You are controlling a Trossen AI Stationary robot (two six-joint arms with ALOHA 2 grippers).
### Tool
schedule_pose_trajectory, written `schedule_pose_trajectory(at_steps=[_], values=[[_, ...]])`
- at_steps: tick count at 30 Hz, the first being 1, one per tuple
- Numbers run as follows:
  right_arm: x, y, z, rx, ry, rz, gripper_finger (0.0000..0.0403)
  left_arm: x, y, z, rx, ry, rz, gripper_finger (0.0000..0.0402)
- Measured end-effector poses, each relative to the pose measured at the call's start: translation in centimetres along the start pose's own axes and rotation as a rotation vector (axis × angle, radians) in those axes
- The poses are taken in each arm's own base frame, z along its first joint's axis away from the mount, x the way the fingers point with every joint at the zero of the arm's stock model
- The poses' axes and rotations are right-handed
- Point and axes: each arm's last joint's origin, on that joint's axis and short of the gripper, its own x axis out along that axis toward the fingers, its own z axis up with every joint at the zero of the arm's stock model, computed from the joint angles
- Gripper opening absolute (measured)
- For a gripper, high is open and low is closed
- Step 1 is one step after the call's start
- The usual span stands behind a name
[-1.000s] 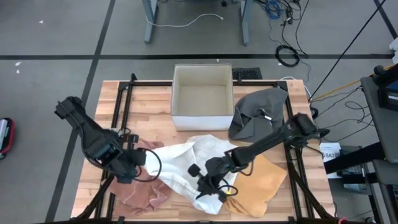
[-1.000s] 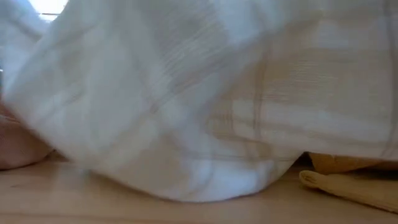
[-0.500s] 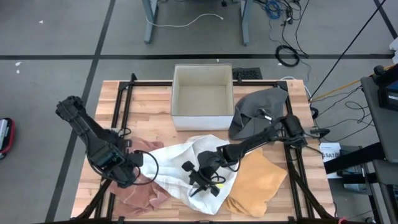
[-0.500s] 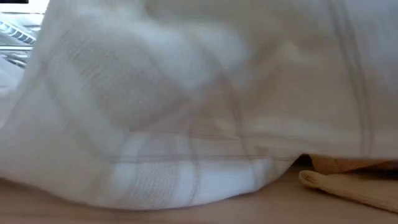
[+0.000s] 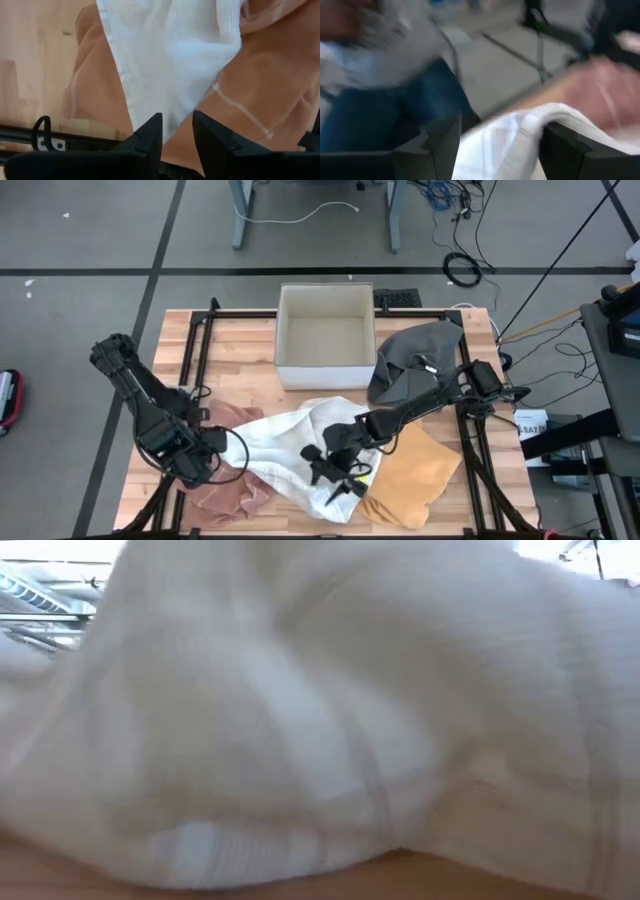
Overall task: Fold towel
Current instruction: Fold the white patterned towel
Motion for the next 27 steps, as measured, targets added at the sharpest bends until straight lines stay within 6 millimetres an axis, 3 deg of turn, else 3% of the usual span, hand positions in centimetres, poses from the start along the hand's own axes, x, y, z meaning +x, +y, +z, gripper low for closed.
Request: schedule_pose_trajectory(at_steps=[5, 9, 13, 17, 21, 27], values=[[0.0, 0.5, 1.8, -0.04, -0.159, 0.128, 0.0213, 0.0, -0.1, -0.3, 0.011, 0.036, -0.014, 0.0114], [0.2, 0.3, 1.4, 0.034, -0.11, -0.013, 0.0213, 0.0, 0.2, -0.5, 0.008, 0.058, 0.014, 0.0115], [0.4, -0.1, 0.6, 0.086, -0.069, -0.057, 0.0212, 0.0, 0.1, 0.2, 0.107, -0.109, 0.078, 0.0115], [0.6, 0.2, 1.1, 0.088, -0.11, -0.035, 0.0212, -0.2, -0.1, 2.2, 0.198, -0.338, 0.13, 0.0115], [0.7, 0.6, 1.4, 0.114, -0.118, -0.046, 0.0212, -0.3, 0.3, 4.5, 0.21, -0.444, 0.119, 0.0115], [0.5, 0.7, -1.5, 0.335, 0.157, -0.148, 0.0212, 0.4, 0.3, 7.3, 0.292, -0.593, 0.06, 0.0115]])
